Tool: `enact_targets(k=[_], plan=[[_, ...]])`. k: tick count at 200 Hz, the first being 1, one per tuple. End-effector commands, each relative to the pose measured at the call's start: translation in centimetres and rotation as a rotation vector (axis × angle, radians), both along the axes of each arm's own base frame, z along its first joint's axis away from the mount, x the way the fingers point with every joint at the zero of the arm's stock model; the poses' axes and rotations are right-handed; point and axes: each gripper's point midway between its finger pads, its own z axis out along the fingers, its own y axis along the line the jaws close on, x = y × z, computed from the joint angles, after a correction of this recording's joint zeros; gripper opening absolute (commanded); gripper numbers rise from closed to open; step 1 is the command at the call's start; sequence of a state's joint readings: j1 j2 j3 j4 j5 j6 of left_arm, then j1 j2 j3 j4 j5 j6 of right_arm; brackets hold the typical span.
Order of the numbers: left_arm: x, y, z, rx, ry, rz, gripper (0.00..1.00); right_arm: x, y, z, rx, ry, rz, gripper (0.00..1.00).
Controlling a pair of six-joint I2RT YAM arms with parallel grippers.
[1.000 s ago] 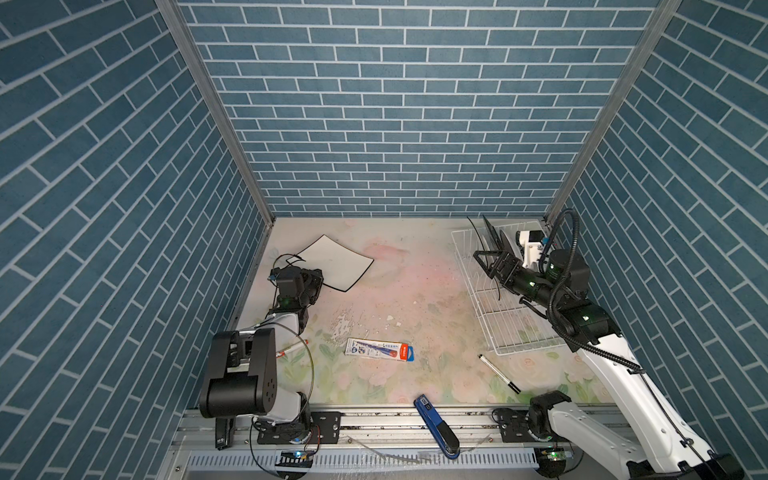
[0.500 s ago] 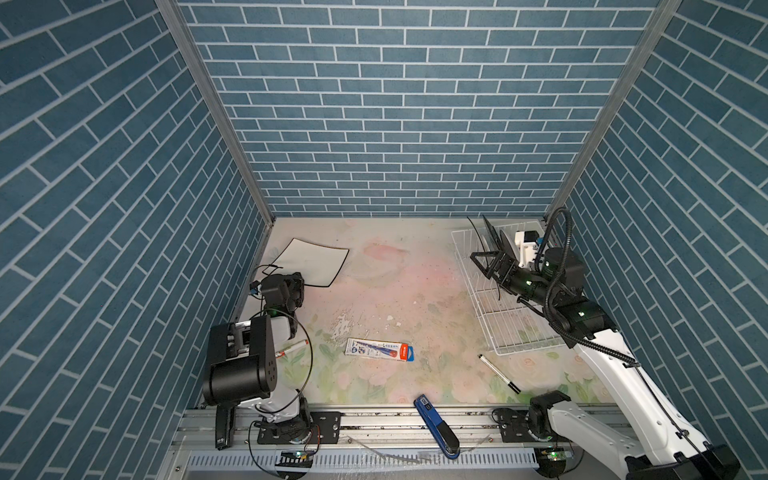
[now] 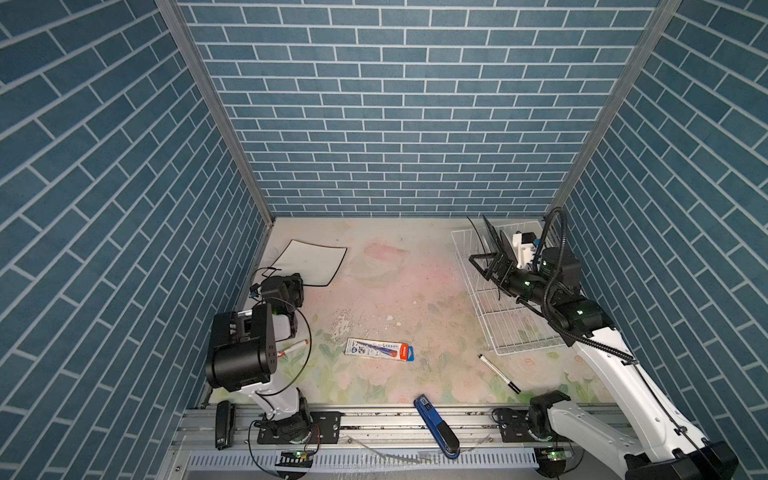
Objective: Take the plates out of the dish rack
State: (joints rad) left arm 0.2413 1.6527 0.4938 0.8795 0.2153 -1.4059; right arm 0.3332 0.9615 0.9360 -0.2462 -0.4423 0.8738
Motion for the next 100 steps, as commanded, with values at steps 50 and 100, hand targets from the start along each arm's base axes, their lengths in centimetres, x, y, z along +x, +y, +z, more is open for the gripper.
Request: enact_targets(k=[50, 100], plan=[[2.3, 1.3, 7.3, 0.022, -0.300, 0.034, 0.00, 0.1, 0.3, 2.1, 0.016, -0.043, 0.018, 0.96], [2.1, 1.7, 6.5, 0.021, -0.275, 0.059, 0.00, 0.0, 0.2, 1.9, 0.014, -0.034, 0.019, 0.96]])
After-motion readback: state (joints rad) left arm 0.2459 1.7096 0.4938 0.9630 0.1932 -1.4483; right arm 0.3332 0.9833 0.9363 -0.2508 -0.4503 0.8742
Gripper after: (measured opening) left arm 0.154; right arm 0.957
